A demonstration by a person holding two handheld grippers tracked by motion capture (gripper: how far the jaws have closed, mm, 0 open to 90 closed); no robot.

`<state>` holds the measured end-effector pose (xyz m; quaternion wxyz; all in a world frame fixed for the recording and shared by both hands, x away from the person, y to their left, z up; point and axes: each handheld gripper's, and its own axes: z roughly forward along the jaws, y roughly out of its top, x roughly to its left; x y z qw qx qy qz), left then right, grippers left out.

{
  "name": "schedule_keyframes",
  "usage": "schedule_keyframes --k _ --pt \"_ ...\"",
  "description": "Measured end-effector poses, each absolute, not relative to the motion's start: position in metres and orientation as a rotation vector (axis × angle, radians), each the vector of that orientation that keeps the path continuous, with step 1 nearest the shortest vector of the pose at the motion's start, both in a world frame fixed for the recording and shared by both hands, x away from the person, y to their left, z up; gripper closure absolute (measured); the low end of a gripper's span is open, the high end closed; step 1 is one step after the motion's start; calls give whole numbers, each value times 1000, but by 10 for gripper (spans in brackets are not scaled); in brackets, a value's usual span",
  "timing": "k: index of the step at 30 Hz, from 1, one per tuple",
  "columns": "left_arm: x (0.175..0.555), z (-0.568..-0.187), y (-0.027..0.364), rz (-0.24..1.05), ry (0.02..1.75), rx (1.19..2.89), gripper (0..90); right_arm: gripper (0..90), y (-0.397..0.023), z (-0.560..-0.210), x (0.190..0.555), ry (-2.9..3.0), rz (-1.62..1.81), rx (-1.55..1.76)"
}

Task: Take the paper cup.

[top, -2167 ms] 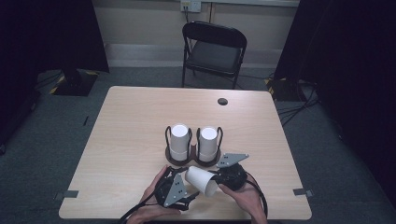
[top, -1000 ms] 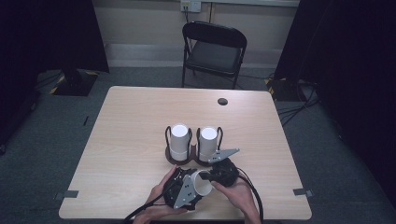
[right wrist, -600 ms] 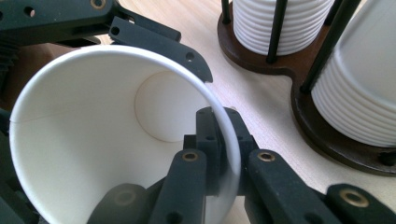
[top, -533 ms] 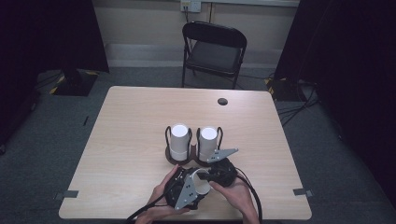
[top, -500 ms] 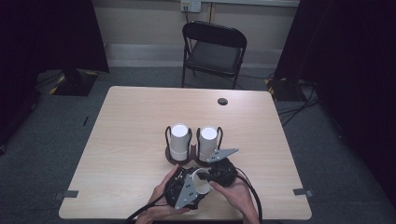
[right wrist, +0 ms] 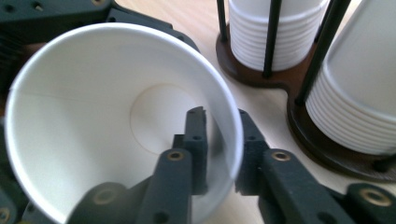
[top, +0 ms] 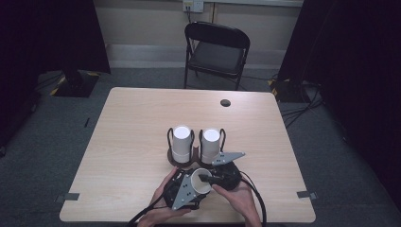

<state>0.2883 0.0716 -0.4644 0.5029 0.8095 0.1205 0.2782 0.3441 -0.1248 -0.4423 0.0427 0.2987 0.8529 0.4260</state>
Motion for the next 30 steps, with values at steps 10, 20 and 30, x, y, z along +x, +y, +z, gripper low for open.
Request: schedule_keyframes --k 10,20,30 --pt "291 -469 84 592 439 1868 248 658 -126 -441 339 2478 1438 943" --pt "296 -467 91 579 481 1849 249 540 -135 -442 336 2358 1558 980" --pt "301 -467 106 558 547 1809 248 457 -148 -443 331 2224 1650 965"
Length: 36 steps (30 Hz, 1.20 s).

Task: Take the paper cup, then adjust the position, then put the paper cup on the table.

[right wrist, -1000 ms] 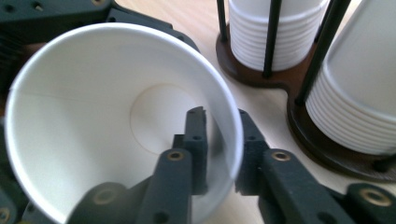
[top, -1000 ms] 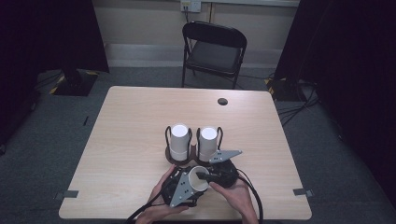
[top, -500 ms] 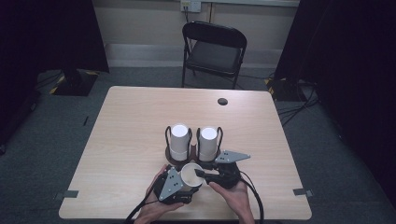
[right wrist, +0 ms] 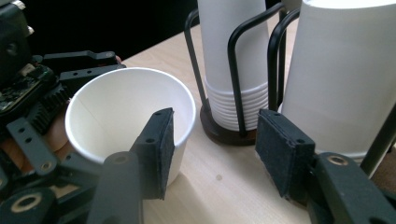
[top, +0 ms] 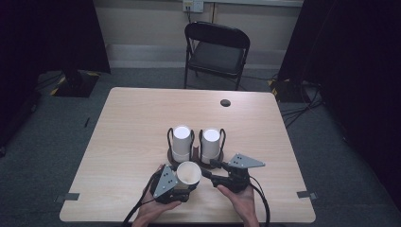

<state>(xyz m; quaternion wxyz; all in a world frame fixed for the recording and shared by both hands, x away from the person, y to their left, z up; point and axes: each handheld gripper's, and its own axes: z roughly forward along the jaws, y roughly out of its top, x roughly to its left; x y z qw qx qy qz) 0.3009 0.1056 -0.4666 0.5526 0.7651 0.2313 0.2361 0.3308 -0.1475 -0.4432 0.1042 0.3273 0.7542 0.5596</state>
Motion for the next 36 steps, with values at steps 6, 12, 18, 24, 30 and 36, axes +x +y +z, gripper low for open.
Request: schedule_keyframes --k 6,12,18,24,30,36 --pt "303 -463 117 541 574 1773 248 421 -152 -447 330 2186 1652 973" --pt "304 -460 131 535 600 1742 249 376 -164 -456 326 2084 1654 1010" --pt "311 -453 146 554 650 1692 246 355 -177 -463 322 2006 1622 1057" --pt "320 -442 164 601 698 1648 245 306 -192 -472 320 1910 1577 1103" --pt "329 -441 179 614 741 1616 246 299 -202 -479 319 1841 1559 1129" --pt "335 -434 190 653 774 1601 244 291 -209 -484 318 1786 1535 1156"
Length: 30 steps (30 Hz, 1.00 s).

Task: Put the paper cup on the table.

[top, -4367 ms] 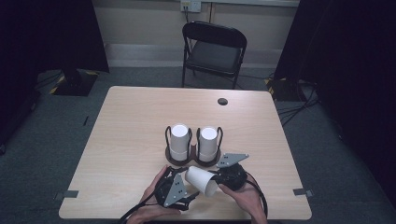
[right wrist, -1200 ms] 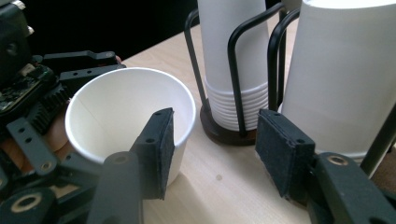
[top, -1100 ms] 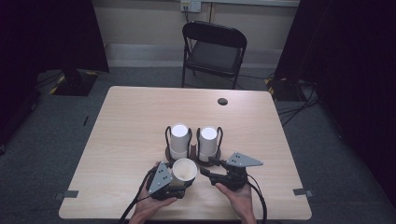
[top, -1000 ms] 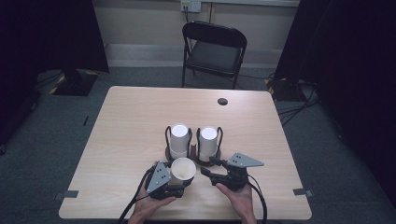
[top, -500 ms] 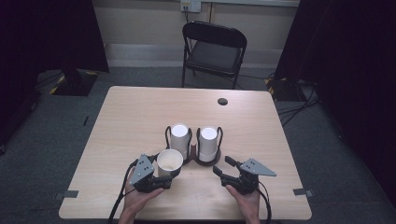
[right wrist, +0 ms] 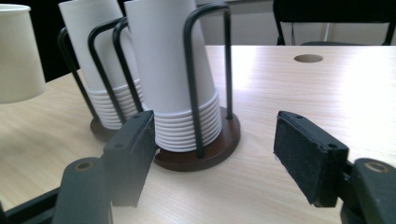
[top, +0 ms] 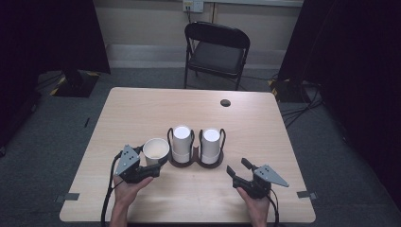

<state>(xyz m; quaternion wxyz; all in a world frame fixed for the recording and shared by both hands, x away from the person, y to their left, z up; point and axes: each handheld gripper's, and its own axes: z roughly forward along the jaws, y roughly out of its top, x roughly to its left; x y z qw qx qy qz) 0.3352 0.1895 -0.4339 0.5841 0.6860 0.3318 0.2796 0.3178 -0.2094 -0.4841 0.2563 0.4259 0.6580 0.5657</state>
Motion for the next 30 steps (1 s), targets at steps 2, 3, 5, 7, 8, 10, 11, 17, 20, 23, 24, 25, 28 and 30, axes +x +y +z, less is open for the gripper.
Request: schedule_keyframes --k 2,3,5,7,8,10,11,17,20,23,24,25,28,30 --pt "338 -432 192 657 796 1578 244 288 -211 -486 318 1772 1528 1167" --pt "340 -432 194 667 798 1579 244 282 -213 -487 319 1771 1525 1170" --pt "345 -432 197 667 822 1558 245 268 -214 -489 319 1756 1526 1183" --pt "351 -432 200 688 837 1558 245 248 -215 -491 320 1743 1510 1184" --pt "353 -432 202 692 850 1551 245 242 -215 -492 320 1740 1499 1186" --pt "359 -432 205 704 873 1545 246 241 -215 -493 320 1743 1495 1183" --pt "362 -432 205 717 897 1545 246 234 -215 -493 320 1743 1499 1176" --pt "379 -433 211 746 923 1552 247 197 -212 -495 321 1720 1474 1171" --pt "389 -434 212 761 942 1550 247 176 -210 -495 319 1727 1445 1149" --pt "398 -436 213 765 958 1539 246 146 -211 -495 317 1717 1457 1144" --pt "401 -437 215 763 965 1536 247 145 -211 -495 317 1703 1455 1154" --pt "404 -438 216 763 974 1542 247 142 -212 -495 317 1696 1454 1162" --pt "413 -442 218 754 995 1539 246 135 -211 -495 316 1685 1443 1168" --pt "418 -445 219 747 1008 1530 244 135 -210 -495 317 1692 1429 1172"
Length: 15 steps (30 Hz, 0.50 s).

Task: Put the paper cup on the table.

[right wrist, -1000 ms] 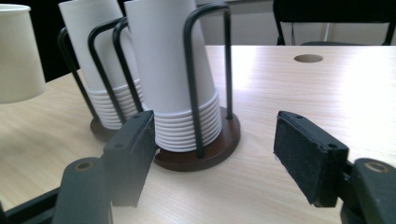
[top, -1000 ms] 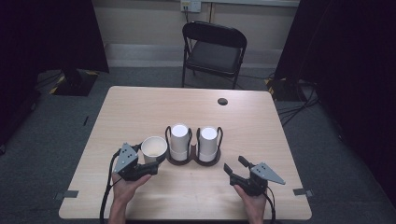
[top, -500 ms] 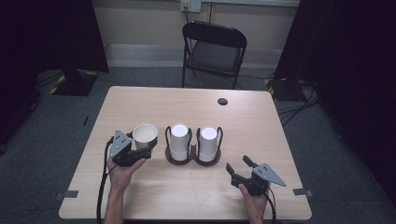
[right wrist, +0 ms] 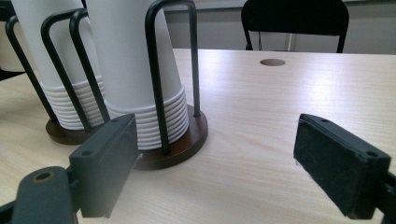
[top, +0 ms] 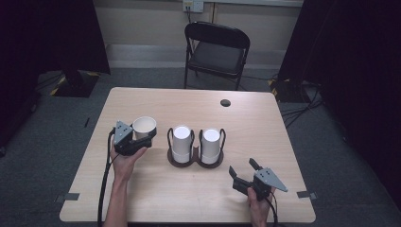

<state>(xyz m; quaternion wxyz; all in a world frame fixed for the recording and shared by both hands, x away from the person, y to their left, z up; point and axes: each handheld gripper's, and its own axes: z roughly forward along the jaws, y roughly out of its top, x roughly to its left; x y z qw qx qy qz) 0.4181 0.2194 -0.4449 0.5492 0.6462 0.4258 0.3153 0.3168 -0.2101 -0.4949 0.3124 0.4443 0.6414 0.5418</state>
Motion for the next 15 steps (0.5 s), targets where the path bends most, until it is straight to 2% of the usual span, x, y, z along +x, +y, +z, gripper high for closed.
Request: schedule_keyframes --k 15 --pt "435 -472 216 737 1047 1603 225 137 -206 -494 319 1722 1378 1165"
